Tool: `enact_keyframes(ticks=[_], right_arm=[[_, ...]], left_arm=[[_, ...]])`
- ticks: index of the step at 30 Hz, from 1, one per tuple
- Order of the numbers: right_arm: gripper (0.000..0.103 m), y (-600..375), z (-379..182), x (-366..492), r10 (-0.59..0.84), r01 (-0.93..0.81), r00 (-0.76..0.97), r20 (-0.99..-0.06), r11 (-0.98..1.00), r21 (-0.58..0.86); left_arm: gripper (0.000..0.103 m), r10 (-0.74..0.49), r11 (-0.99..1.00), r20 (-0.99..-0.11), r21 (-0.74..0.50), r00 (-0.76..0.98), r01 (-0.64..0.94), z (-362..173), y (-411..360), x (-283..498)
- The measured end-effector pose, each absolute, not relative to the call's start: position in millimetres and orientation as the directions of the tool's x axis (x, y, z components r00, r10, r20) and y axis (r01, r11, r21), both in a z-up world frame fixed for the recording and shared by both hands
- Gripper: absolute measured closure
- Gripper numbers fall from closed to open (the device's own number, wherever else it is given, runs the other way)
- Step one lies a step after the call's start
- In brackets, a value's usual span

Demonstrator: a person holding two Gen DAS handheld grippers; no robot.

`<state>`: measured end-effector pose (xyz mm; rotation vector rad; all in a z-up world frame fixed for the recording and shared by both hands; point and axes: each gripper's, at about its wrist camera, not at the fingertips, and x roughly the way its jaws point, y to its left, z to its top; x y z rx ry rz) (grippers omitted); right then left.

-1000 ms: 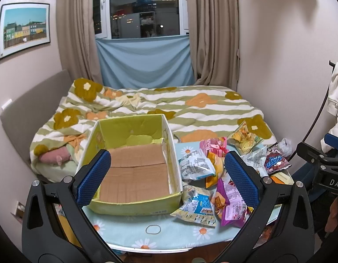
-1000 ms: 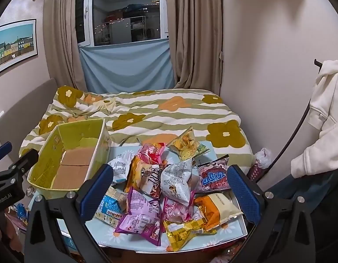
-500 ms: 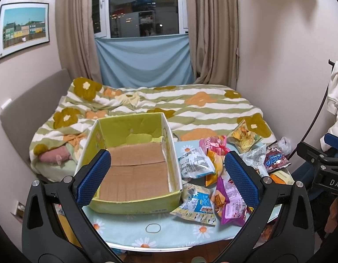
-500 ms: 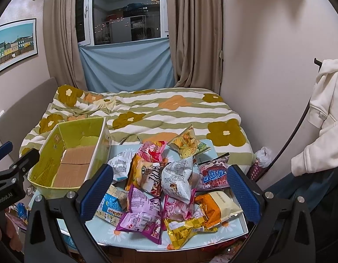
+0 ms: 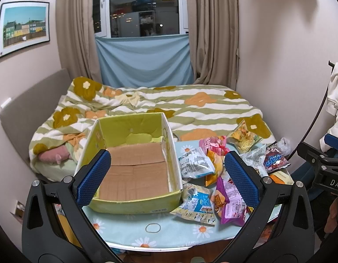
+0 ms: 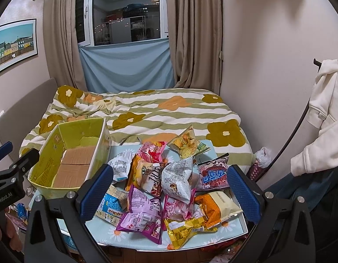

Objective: Organize snacks

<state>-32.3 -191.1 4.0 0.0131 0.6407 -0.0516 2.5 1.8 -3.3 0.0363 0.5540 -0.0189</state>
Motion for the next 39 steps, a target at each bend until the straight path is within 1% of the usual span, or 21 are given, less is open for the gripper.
enact_keyframes(ticks=[35, 37, 39], right_arm=[[0.0, -188.8, 5.1, -34.6, -0.041, 0.05, 0.801, -0.597, 0.999, -0.002], [0.0, -189.3, 6.1, -34.0, -0.041, 0.051, 0.801, -0.598, 0.999, 0.0], [0.0, -189.4, 6.0, -34.1, -0.043, 0.052, 0.799, -0.6, 0.999, -0.002]], left_arm=[[0.0, -0.004, 0.999, -0.527, 0.034, 0.85, 0.026, -3.5, 4.9, 0.7], [0.0, -0.01, 0.999, -0.53, 0.031, 0.848, 0.031, -3.5, 5.2, 1.0], [0.0, -0.041, 0.998, -0.54, 0.01, 0.841, 0.056, -1.4, 7.0, 3.5]])
